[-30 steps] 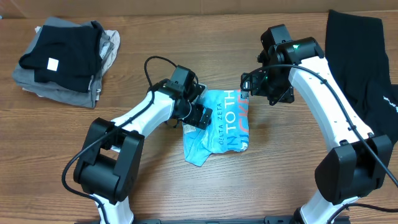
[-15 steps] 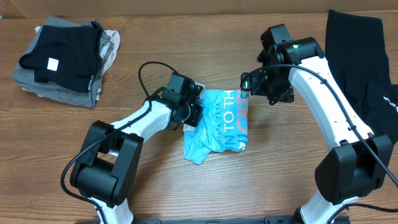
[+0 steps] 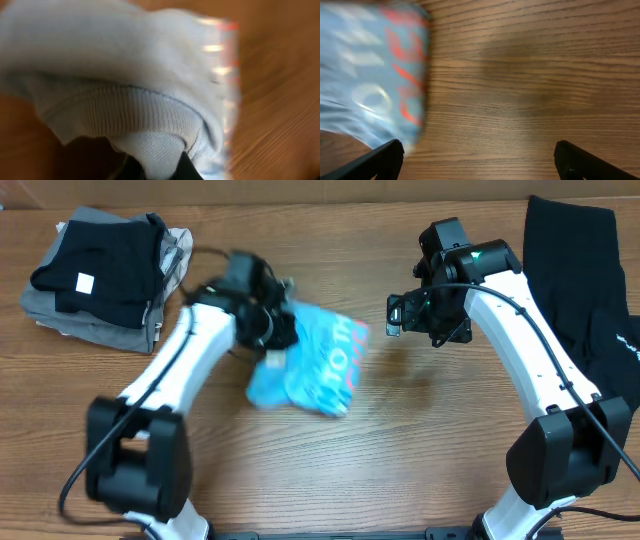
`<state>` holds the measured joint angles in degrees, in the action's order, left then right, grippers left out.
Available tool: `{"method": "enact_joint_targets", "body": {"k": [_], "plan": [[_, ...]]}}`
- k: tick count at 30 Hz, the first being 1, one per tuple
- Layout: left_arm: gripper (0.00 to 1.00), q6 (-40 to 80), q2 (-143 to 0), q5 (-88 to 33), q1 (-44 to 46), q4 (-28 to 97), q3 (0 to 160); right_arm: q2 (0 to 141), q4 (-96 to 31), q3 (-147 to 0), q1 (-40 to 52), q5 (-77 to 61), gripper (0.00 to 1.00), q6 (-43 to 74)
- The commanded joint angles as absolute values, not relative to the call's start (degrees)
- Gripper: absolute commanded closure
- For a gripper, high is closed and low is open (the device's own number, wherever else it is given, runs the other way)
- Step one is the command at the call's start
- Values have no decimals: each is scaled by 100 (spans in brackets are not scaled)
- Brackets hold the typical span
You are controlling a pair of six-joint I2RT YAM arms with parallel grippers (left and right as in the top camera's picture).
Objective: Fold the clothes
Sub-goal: 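Carry the folded T-shirt with the left gripper onto the clothes stack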
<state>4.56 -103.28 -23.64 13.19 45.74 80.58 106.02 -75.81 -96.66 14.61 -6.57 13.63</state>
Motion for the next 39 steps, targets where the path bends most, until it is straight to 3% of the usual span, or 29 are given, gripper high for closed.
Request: {"method": "enact_joint_targets", "body": {"k": [1, 9, 15, 26, 39], "plan": [[96, 543, -9760, -2561, 1186, 4630, 8617, 10449, -7526, -9784, 1444, -598, 0, 1343], [96, 895, -9511, -2491, 827, 4606, 9419, 10449, -7491, -9784, 1444, -513, 0, 1345], [96, 1645, -9511, -2493, -113, 4278, 10025, 10449, -7496, -9784, 1444, -513, 0, 1343], [96, 3516, -9780, -2510, -2104, 2480, 10055, 10449, -7526, -9784, 1444, -517, 0, 1343], [96, 4689, -11415, -2517, -2534, 163, 10055, 10449, -7636, -9784, 1444, -515, 0, 1343]]}}
